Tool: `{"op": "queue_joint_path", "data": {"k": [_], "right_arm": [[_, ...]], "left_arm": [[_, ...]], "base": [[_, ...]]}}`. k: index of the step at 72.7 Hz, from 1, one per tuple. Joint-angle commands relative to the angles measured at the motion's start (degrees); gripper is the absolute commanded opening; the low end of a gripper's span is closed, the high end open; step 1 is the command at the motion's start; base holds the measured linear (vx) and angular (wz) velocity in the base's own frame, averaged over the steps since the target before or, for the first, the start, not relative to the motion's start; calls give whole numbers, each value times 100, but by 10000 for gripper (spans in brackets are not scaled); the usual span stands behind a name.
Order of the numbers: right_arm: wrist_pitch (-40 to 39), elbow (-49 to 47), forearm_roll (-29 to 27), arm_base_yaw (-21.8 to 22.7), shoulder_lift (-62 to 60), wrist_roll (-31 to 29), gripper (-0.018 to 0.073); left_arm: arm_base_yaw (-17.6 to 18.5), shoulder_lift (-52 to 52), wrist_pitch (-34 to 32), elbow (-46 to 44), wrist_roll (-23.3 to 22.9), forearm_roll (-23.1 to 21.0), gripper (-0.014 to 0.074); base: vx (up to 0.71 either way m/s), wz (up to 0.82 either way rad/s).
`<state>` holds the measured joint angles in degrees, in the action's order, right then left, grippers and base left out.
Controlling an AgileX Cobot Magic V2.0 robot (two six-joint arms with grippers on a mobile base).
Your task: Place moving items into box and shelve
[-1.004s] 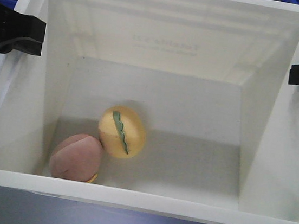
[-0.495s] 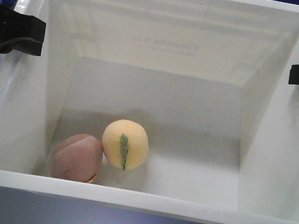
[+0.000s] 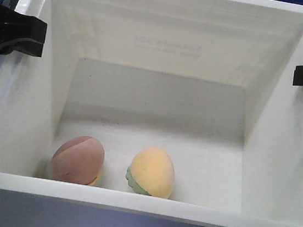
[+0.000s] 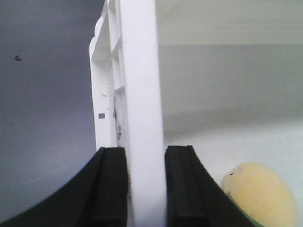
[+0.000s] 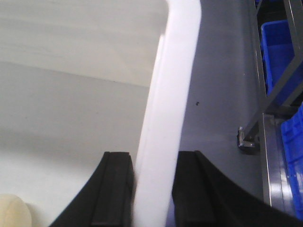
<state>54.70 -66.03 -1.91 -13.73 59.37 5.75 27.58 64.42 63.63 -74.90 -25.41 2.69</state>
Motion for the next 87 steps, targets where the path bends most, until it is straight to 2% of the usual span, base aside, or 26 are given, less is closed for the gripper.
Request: {"op": "queue_joint_path", "data": {"k": [1, 87], "right_arm": [[-701, -237, 328, 55, -137, -86, -6], [-693, -237, 328, 55, -137, -86, -6]], "left_arm": [[-17, -200, -581, -227, -11, 308, -6], [-17, -200, -581, -227, -11, 308, -6]], "base": [[48, 5], [47, 4]]}}
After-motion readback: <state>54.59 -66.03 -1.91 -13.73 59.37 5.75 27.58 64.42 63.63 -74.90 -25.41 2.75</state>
